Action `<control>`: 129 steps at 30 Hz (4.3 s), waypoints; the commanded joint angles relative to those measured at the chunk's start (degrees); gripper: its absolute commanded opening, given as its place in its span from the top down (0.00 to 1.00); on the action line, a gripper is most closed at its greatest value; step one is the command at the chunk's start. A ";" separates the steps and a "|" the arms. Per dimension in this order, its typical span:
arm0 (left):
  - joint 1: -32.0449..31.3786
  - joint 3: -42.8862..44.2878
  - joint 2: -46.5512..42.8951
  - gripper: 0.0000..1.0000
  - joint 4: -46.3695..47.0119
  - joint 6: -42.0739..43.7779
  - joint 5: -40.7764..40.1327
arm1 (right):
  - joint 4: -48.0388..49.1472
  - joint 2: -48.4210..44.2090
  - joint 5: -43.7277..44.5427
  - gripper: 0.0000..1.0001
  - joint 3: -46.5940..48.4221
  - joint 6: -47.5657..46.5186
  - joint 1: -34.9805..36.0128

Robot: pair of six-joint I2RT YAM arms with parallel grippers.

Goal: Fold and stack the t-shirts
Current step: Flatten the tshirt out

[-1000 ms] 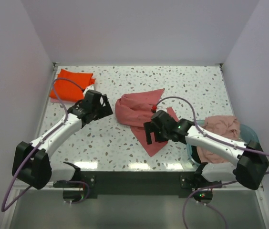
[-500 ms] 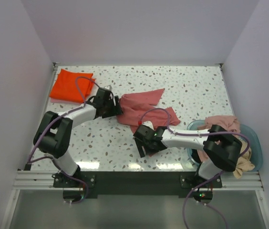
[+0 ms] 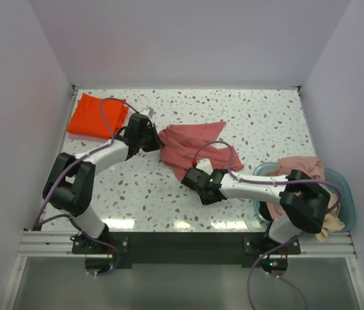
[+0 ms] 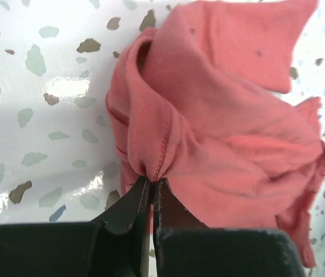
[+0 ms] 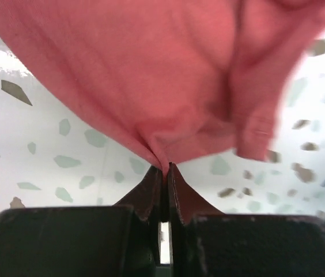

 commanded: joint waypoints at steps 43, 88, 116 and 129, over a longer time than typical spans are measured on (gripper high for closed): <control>4.26 75.45 3.40 1.00 -18.07 17.32 -33.15 | -2.71 12.30 5.90 1.00 89.50 -40.11 -29.45; 2.79 -8.71 -34.18 0.00 -24.16 -12.57 -19.60 | 1.84 -24.21 -28.29 0.01 6.29 -15.84 -34.12; 3.55 7.65 9.16 0.00 -11.03 -6.94 -9.93 | 6.95 37.02 -19.24 0.01 48.60 -25.61 -34.21; 7.60 54.27 42.09 0.00 -22.26 6.86 -11.33 | 14.96 14.33 -16.42 0.01 9.63 -4.61 -17.79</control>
